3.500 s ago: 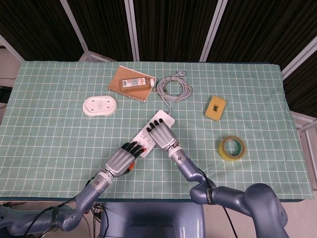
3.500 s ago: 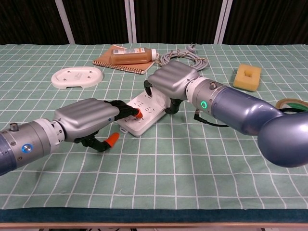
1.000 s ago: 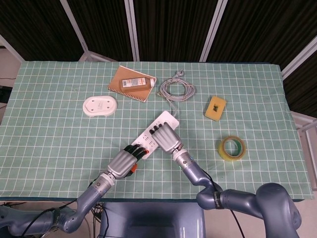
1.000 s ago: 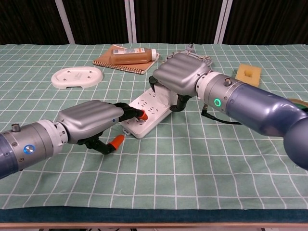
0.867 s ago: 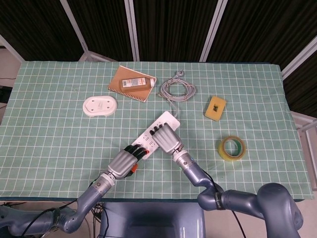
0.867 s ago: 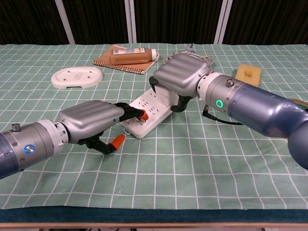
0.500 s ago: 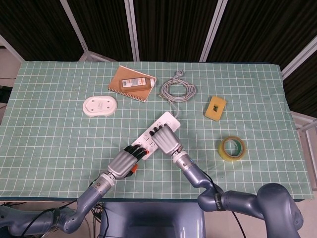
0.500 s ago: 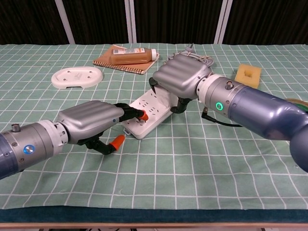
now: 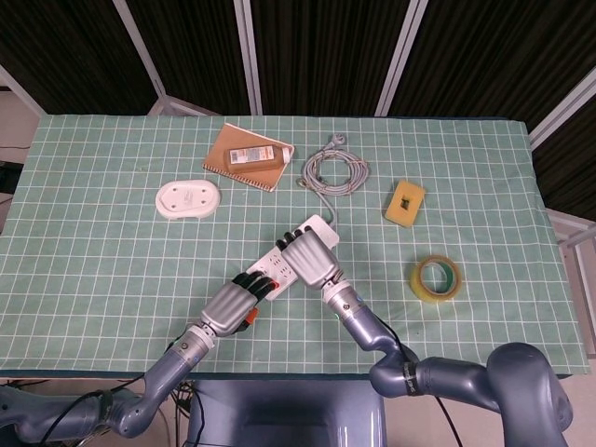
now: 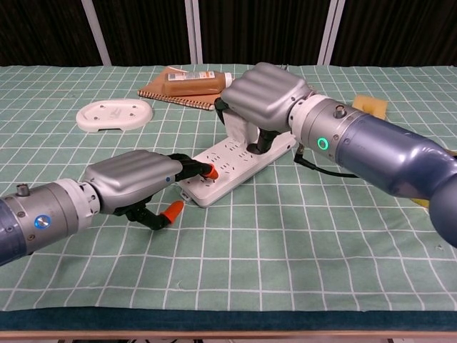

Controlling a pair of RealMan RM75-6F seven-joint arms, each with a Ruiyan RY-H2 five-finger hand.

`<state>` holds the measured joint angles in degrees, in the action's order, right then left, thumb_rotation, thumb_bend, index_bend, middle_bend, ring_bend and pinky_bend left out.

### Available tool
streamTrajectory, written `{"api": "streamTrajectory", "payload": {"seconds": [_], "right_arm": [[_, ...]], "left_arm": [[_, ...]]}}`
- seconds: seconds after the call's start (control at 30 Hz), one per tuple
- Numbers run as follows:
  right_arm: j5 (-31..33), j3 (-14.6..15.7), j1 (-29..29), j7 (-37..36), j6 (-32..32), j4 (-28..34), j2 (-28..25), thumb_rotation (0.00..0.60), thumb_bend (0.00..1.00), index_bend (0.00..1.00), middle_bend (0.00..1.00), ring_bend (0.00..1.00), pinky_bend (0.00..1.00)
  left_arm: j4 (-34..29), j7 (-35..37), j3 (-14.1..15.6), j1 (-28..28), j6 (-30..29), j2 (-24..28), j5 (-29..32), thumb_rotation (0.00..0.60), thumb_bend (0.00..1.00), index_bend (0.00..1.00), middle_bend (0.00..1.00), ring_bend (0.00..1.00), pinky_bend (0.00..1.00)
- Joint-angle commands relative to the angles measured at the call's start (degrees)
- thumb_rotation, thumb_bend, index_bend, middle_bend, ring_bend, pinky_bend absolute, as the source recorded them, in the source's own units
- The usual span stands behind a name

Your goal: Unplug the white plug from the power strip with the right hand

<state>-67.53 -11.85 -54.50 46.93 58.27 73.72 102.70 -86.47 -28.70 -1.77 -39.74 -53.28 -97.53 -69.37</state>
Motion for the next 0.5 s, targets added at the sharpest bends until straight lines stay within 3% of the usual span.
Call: {"api": "streamTrajectory", "payload": {"seconds": [0.03,0.3,0.5], "right_arm": [[-0.04,-0.26,0.04,0.38,0.44,0.61,-0.46,0.6,0.8,0.67,0.54,0.51,0.59],[0.06,-1.02,0.86,2.25,3.09,3.49,-2.47,0.6,0.8,0.67,0.54,0.51,0.59],[0.73,-1.21,2.53,3.98,5.66,7.09,-5.29,0.6,0.8,0.67,0.54,0.51,0.59]], "left_arm": [[-0.29,0.08,-0.2,0.1,-0.5,0.11,-0.15,0.6,0.59,0.14,0.14,0.08,0.22],[-1.86,1.45,-2.27,0.45,-3.86,0.95,-1.8,0.6,0.57,0.14,0.13,0.08,0.21],[-4.1,5.55,-5.79,1.02,-8.48,1.98,-4.19,0.6,0.51,0.14,0.13,0.07,0.19]]}}
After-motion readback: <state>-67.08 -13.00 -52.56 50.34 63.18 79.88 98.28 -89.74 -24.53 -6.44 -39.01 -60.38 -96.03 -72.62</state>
